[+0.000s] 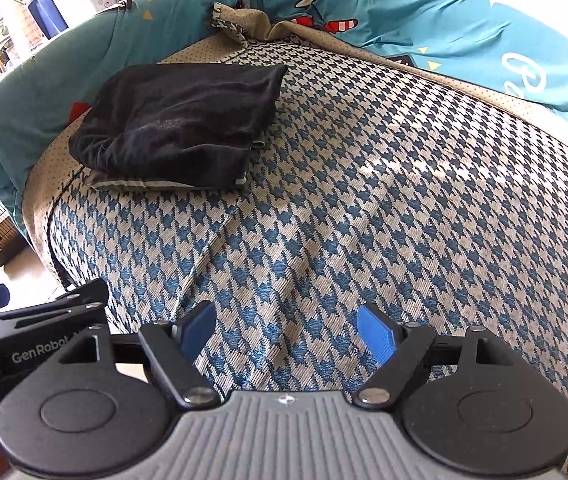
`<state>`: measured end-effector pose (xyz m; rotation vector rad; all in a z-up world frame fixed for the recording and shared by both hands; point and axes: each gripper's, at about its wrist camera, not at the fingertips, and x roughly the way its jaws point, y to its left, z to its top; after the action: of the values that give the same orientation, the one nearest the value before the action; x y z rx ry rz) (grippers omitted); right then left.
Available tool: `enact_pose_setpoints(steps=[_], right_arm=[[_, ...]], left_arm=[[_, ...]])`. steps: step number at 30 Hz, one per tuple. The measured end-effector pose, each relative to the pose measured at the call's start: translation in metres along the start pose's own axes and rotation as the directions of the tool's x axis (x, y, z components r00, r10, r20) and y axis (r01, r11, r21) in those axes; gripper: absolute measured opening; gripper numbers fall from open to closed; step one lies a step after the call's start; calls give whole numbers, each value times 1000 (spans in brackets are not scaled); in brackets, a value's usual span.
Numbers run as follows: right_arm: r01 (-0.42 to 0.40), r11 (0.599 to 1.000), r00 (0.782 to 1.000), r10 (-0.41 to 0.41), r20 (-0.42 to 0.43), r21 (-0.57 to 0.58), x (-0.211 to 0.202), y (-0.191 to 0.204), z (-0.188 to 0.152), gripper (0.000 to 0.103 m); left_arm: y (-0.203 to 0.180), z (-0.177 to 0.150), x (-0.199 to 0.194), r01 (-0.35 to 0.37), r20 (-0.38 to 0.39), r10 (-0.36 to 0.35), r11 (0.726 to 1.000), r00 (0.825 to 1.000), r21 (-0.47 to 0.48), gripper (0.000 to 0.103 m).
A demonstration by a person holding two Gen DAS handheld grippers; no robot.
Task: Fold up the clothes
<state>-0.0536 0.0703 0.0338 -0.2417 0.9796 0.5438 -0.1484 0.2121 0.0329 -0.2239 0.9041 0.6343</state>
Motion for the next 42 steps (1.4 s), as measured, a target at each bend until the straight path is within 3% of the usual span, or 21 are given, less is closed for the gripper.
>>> enact_pose_setpoints(steps=[42], right_arm=[[-11,1000,1000,11,7,-20,-1,4,-4,78]], left_arm=[[4,-3,6,-11,-14,11,1000,1000,-8,103]])
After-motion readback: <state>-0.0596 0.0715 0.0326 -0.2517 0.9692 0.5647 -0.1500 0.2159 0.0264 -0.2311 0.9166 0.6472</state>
